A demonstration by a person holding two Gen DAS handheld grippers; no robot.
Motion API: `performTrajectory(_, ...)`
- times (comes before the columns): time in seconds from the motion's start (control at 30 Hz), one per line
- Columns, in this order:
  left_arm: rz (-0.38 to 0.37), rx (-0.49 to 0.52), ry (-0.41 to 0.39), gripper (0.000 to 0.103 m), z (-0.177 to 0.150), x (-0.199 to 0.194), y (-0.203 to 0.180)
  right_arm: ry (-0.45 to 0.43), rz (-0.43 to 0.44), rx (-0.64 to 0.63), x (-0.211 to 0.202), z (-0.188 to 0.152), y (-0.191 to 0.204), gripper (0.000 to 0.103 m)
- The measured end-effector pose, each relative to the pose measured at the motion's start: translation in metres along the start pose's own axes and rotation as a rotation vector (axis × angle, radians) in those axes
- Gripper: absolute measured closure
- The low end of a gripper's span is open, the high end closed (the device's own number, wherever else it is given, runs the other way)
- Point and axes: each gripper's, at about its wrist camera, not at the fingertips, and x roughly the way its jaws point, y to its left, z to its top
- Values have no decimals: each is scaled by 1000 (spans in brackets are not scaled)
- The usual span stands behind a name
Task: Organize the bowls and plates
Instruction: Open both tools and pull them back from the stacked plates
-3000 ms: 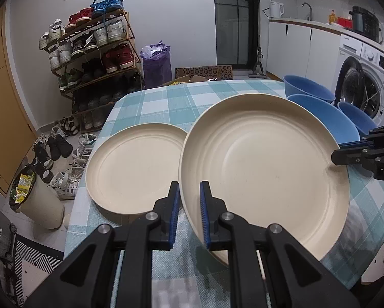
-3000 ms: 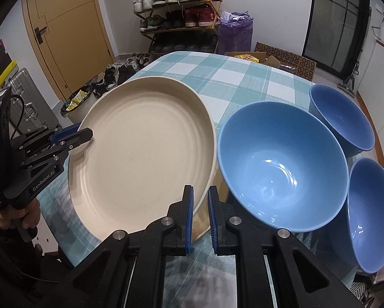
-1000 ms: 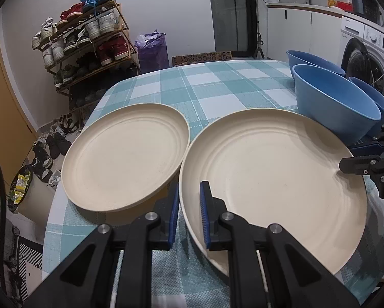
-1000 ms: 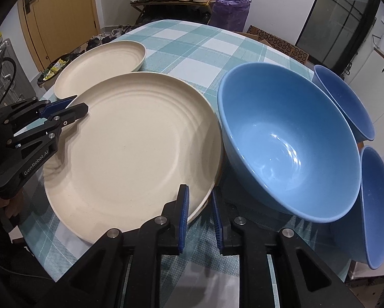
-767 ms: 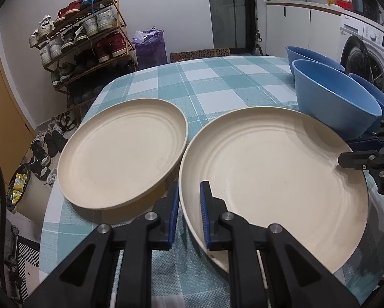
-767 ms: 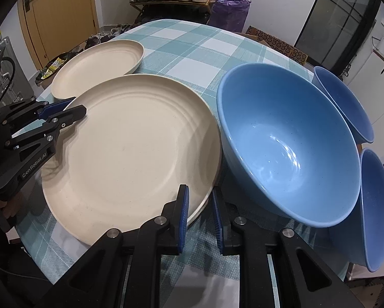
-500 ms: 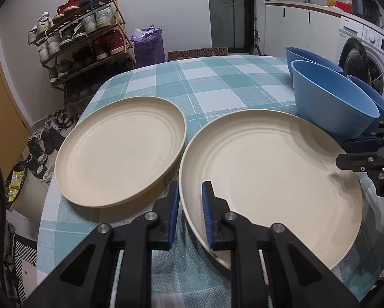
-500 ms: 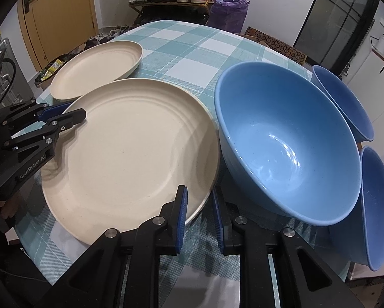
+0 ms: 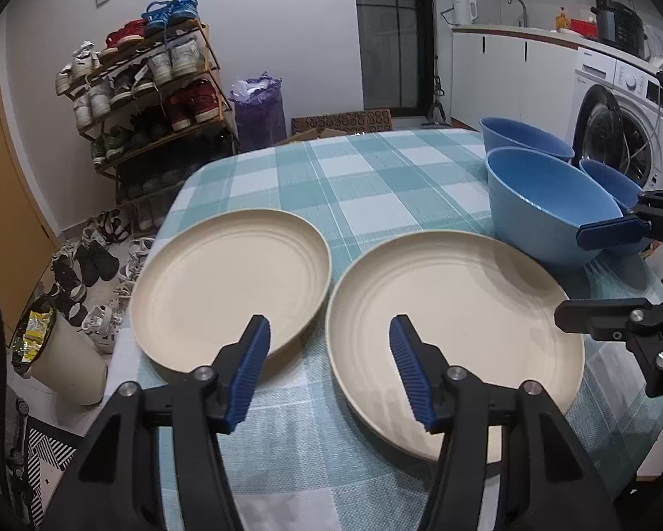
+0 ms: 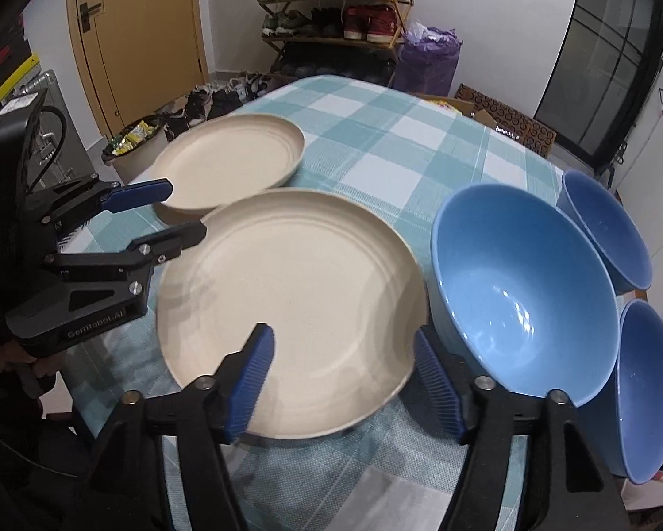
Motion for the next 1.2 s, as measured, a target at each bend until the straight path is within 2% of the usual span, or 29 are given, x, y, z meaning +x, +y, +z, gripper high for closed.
performTrajectory(0.07,15,-9,-14,19,1,-6,4,-30,5,2,-7,5,1,23)
performTrajectory(0.17,26,-29,-53,1,4,-16,12,-71,15,12,-16,12,-1,20)
performTrajectory(0.4,9,-106,-76,0,10,-27,34,-127,61,53,-27,29,-7,7)
performTrajectory(0.77,66,-193,-111,0,19,-41,63,-206,79,61,-44,60,-6,5)
performTrajectory(1.2,113,-248,-134,0,28,-42,89,-240,80,37,-48,91,7,5)
